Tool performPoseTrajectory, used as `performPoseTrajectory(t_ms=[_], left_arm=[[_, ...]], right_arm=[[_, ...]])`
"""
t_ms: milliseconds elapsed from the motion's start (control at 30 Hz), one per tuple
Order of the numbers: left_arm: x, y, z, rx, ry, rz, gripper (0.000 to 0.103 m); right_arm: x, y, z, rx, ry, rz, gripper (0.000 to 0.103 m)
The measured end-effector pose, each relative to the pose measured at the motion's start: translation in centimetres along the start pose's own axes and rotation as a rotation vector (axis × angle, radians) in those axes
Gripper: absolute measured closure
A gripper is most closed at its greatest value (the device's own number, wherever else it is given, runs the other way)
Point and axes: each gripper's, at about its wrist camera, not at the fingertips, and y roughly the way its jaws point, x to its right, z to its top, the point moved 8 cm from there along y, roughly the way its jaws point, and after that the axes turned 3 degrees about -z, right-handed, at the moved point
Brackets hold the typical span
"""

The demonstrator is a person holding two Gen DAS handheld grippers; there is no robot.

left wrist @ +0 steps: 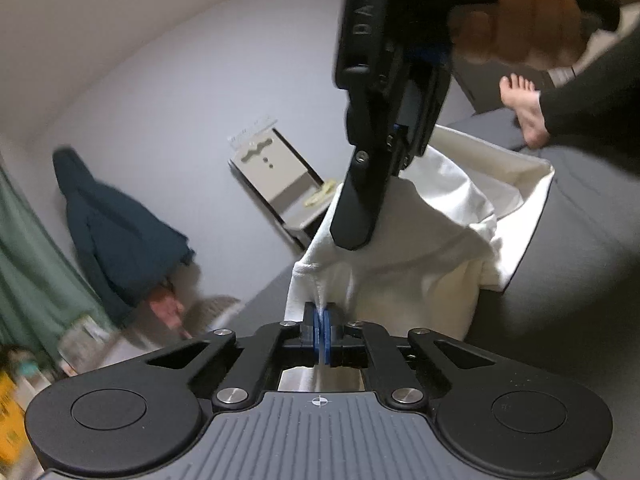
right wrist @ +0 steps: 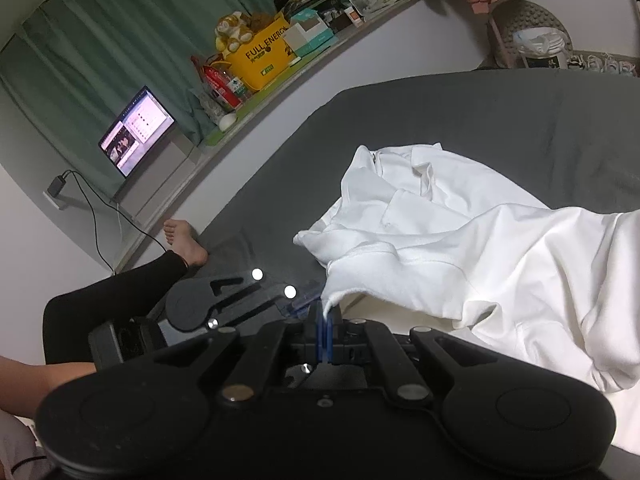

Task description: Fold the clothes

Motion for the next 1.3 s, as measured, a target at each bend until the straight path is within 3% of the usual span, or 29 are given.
performPoseTrajectory(t_ms=[67, 167, 333, 400, 533, 667, 733, 967, 1133, 1233, 1300], left_arm=[[-0.5, 0.2, -0.4, -0.017, -0.040, 0.021, 0.102], [-1.2, 0.4, -1.0, -0.043, -0.099, 0.053, 0.102], [-4.0, -0.7, -5.2, -0.145, -0.188, 0.151, 0.102], [-4.5, -1.3, -6.8, -0.171, -0.198, 0.160, 0.102], [-4.7, -1.9, -8.4, -0.193, -0.203, 0.154, 0.102], [-4.6, -2.2, -8.6, -0.187, -0.186, 0.151, 0.102], [-4.6, -2.5, -8.4, -0.187, -0.189, 0.149, 0.101], [-4.2, -2.6, -8.2, -0.197, -0.193, 0.143, 0.101], [-3.9, -2.7, -8.4, -0.200, -0.187, 0.137, 0.101], [-3.9, -2.7, -8.5, -0.206, -0.197, 0.138, 0.101], [-3.7, -2.7, -8.6, -0.208, -0.203, 0.137, 0.101]], right_arm=[[0.2, 0.1, -0.1, -0.007, -0.017, -0.060, 0.094], [1.7, -0.9, -0.3, 0.001, -0.057, -0.217, 0.068], [5.6, -2.1, -1.5, -0.050, -0.185, -0.601, 0.068], [5.7, -1.2, -2.6, -0.105, -0.303, -0.676, 0.068], [3.5, 2.2, -5.2, -0.205, -0.549, -0.717, 0.069], [2.4, 4.8, -5.5, -0.180, -0.825, -0.859, 0.071], [3.0, 5.3, -4.7, -0.172, -0.884, -0.913, 0.073], [4.5, 8.6, -4.9, -0.298, -1.066, -0.876, 0.076], [4.1, 10.0, -4.8, -0.377, -1.042, -0.762, 0.076], [2.8, 9.6, -4.5, -0.349, -1.031, -0.712, 0.076], [2.9, 9.8, -4.3, -0.336, -1.052, -0.726, 0.076]])
